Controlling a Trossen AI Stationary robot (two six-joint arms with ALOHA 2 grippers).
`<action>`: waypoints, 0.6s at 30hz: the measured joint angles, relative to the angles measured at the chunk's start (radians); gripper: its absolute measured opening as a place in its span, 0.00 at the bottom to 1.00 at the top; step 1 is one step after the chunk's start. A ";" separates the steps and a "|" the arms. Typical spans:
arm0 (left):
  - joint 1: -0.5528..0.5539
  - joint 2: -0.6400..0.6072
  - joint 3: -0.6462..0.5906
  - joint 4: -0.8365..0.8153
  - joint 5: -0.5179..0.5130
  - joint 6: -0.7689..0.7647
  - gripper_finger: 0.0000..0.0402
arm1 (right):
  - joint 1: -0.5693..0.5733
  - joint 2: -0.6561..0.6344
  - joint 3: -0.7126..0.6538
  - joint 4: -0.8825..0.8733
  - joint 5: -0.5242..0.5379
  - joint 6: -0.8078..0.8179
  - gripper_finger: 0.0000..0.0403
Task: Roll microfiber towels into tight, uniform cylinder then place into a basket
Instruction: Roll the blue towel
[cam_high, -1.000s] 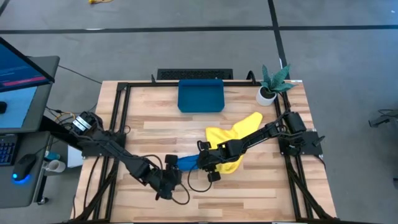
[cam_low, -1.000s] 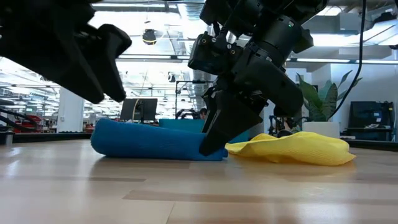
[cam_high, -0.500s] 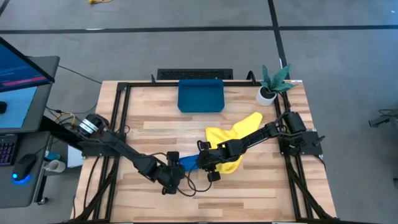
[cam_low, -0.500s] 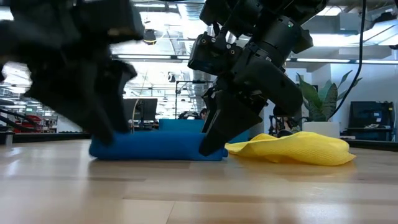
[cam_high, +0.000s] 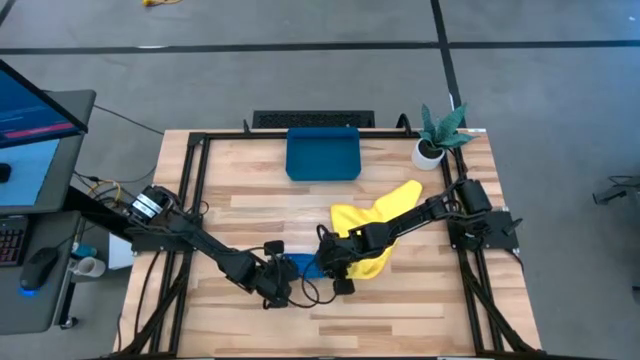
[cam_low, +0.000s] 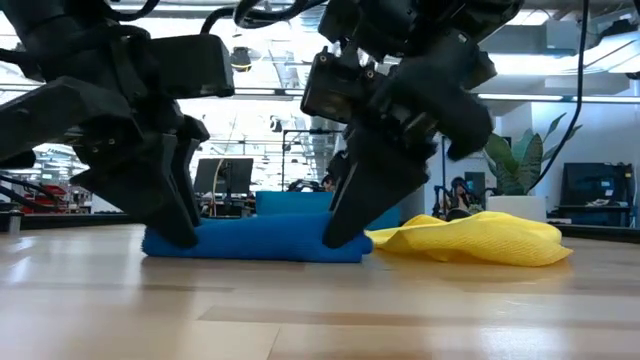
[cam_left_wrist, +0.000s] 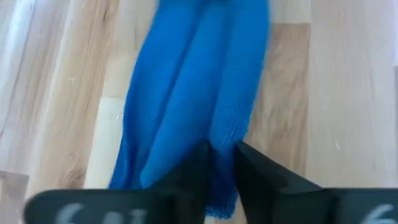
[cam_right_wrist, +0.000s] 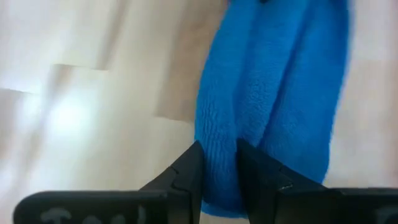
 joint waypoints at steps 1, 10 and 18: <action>0.000 0.000 0.002 0.005 0.007 -0.002 0.11 | 0.000 0.000 0.000 0.000 -0.031 0.023 0.28; 0.005 0.000 0.047 0.064 0.306 -0.200 0.03 | 0.002 0.006 -0.005 -0.008 -0.316 0.129 0.26; 0.017 -0.001 0.046 0.097 0.431 -0.314 0.02 | -0.004 0.006 -0.005 -0.001 -0.319 0.240 0.19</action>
